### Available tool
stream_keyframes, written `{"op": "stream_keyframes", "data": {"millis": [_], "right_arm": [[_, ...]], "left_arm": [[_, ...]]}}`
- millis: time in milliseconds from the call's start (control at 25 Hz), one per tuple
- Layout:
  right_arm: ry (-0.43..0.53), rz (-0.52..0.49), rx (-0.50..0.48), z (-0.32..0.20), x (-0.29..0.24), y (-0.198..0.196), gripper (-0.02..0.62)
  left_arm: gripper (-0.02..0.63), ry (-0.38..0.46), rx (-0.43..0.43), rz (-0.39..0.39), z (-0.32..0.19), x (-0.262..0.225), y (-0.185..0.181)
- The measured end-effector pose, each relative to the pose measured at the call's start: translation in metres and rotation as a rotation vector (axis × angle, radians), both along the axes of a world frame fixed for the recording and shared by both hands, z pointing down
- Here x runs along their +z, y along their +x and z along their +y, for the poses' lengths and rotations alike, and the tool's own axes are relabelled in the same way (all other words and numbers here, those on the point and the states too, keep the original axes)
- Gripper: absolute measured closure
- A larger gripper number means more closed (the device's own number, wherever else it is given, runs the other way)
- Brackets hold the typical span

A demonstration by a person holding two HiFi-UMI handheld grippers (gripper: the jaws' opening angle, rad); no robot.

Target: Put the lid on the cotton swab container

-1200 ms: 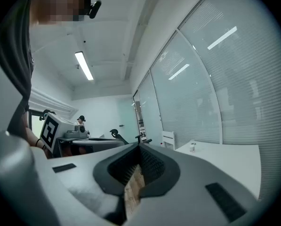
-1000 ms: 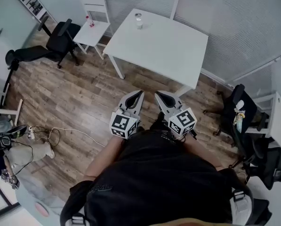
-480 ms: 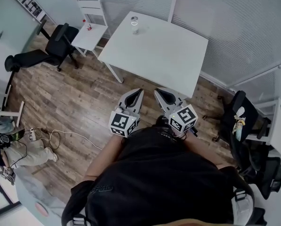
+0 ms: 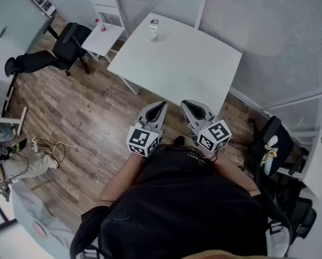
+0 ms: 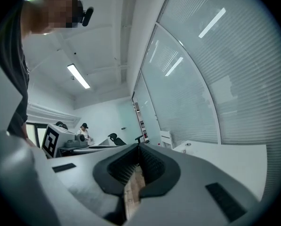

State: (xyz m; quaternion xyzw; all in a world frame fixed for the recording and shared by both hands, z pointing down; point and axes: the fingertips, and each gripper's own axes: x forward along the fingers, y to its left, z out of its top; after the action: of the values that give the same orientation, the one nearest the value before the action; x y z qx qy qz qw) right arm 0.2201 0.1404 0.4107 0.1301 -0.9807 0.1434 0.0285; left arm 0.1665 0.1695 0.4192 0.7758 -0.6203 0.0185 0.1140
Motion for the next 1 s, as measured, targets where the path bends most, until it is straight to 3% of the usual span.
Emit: {"op": "stream_keyframes", "data": {"millis": [200,600,800,1000], "right_arm": [[-0.021,0.006,0.005,-0.019,0.006,-0.007,0.571],[-0.019,0.01,0.091,-0.057,0.007,-0.035,0.571],[0.0,0.015,0.132,-0.078,0.002,-0.08,0.571],[0.004,-0.002,0.184,-0.099,-0.002,-0.144,0.571]], "left_arm": [[0.589,-0.01,0.004,0.006,-0.023,0.005,-0.007],[0.589,-0.008,0.102,0.017,-0.067,0.007,-0.035],[0.589,0.006,0.162,0.011,-0.088,0.0,-0.075],[0.589,0.012,0.201,-0.008,-0.11,-0.006,-0.141]]}}
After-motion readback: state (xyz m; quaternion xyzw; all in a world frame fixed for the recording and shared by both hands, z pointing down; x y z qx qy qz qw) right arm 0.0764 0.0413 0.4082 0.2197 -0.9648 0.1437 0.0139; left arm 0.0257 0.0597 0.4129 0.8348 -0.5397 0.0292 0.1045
